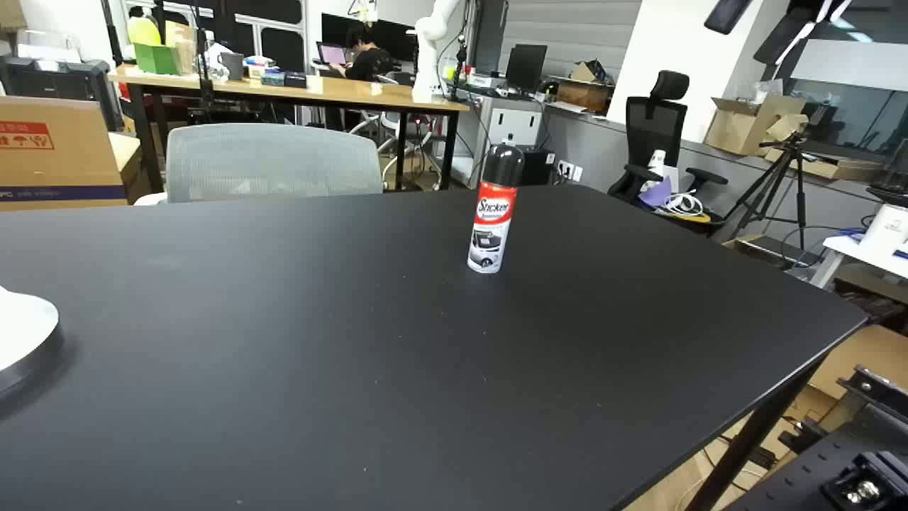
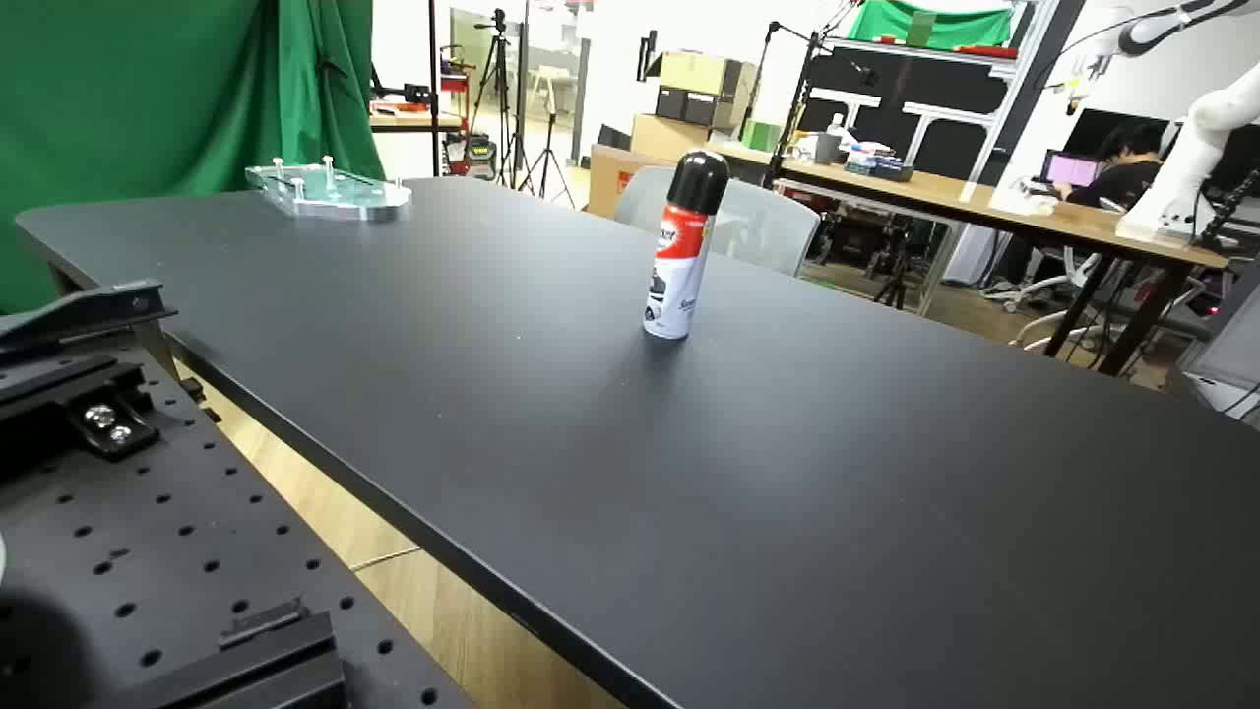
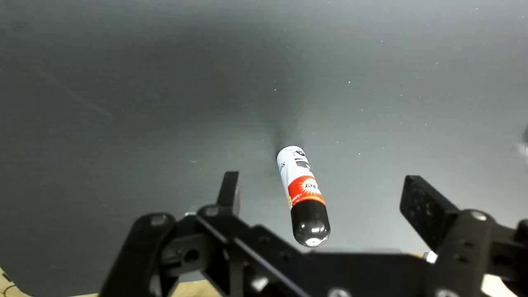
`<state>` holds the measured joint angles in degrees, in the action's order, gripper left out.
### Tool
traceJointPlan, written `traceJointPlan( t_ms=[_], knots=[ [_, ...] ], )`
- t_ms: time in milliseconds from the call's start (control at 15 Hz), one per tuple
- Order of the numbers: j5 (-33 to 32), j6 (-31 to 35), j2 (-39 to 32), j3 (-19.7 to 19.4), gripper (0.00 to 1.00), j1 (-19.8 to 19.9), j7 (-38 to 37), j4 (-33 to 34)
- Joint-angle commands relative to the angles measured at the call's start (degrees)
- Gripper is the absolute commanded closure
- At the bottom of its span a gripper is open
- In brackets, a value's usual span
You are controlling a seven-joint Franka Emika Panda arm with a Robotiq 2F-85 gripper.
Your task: Take the top off the bottle
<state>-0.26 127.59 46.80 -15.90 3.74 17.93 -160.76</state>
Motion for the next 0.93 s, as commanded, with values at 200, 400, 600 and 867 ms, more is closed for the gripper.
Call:
traceJointPlan(
  t_ms=[200,400,600,867],
  knots=[
    [0.45,-0.19,-0.07,0.46,0.0,0.43,0.31,0.13],
    [0.45,-0.19,-0.07,0.46,0.0,0.43,0.32,0.13],
    [0.45,-0.19,-0.07,0.46,0.0,0.42,0.33,0.13],
    [0.4,0.7,-1.38,0.71,0.0,-0.08,0.41,1.02]
  ],
)
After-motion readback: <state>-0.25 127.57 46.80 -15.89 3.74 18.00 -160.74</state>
